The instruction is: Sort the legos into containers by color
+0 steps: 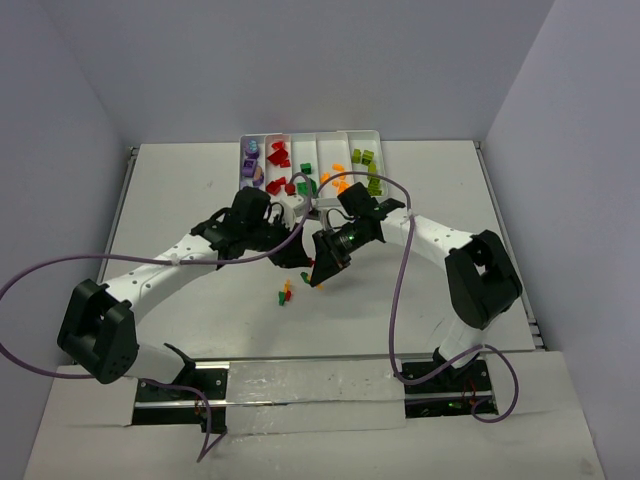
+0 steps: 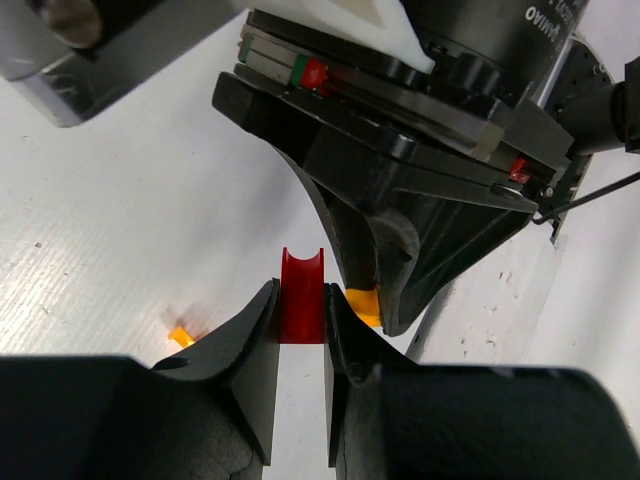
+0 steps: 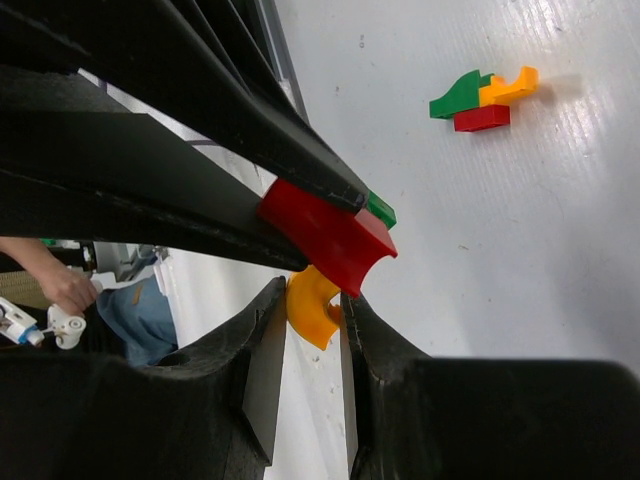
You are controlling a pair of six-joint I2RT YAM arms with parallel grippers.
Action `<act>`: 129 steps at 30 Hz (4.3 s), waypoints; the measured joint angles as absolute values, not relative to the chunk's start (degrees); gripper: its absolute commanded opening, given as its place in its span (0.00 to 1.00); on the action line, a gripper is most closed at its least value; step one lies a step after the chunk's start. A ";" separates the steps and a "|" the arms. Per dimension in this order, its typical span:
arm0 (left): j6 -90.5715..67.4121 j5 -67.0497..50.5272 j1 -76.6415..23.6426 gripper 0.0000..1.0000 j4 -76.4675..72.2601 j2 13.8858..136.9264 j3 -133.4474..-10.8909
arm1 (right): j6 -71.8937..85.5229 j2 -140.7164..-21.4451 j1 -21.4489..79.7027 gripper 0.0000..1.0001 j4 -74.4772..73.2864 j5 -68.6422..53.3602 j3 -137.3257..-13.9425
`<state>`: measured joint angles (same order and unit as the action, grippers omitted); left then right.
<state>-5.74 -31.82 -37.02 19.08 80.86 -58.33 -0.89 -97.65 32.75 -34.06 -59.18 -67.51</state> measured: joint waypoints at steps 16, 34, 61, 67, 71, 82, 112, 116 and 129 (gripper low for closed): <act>-3.21 -22.07 -31.40 0.00 19.30 80.72 -58.67 | -0.90 -97.65 30.02 0.00 -34.44 -57.74 -67.94; 0.51 -15.06 -17.37 0.00 15.47 113.13 -96.00 | -1.58 -97.30 21.60 0.00 -35.39 -54.40 -69.43; -2.52 -8.37 -17.39 0.66 17.47 138.45 -118.64 | -2.19 -97.21 19.99 0.00 -36.10 -53.98 -73.05; -2.88 -11.31 -17.17 0.60 18.73 131.44 -112.37 | -1.77 -97.21 19.99 0.00 -35.89 -54.07 -74.51; -4.72 -23.27 -16.37 0.61 16.76 117.29 -100.15 | -1.04 -97.21 19.99 0.00 -34.79 -54.67 -75.11; -15.67 -58.23 -16.13 0.62 6.96 83.55 -70.47 | 0.03 -97.13 20.10 0.00 -32.39 -65.99 -75.12; -80.76 -71.00 -20.00 0.68 -62.30 89.82 -45.58 | -6.31 -84.55 26.94 0.00 -23.16 -68.36 -70.79; -77.29 -71.00 -21.28 0.63 -58.80 89.80 -45.70 | -6.29 -84.57 27.03 0.00 -23.22 -68.38 -71.16; -78.56 -70.98 -22.09 0.49 -60.51 89.65 -45.78 | -5.79 -84.74 27.52 0.00 -23.20 -68.36 -71.26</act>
<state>-78.56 -70.98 -22.09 -60.51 89.65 -45.78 -5.79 -84.74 27.52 -23.20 -68.36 -71.26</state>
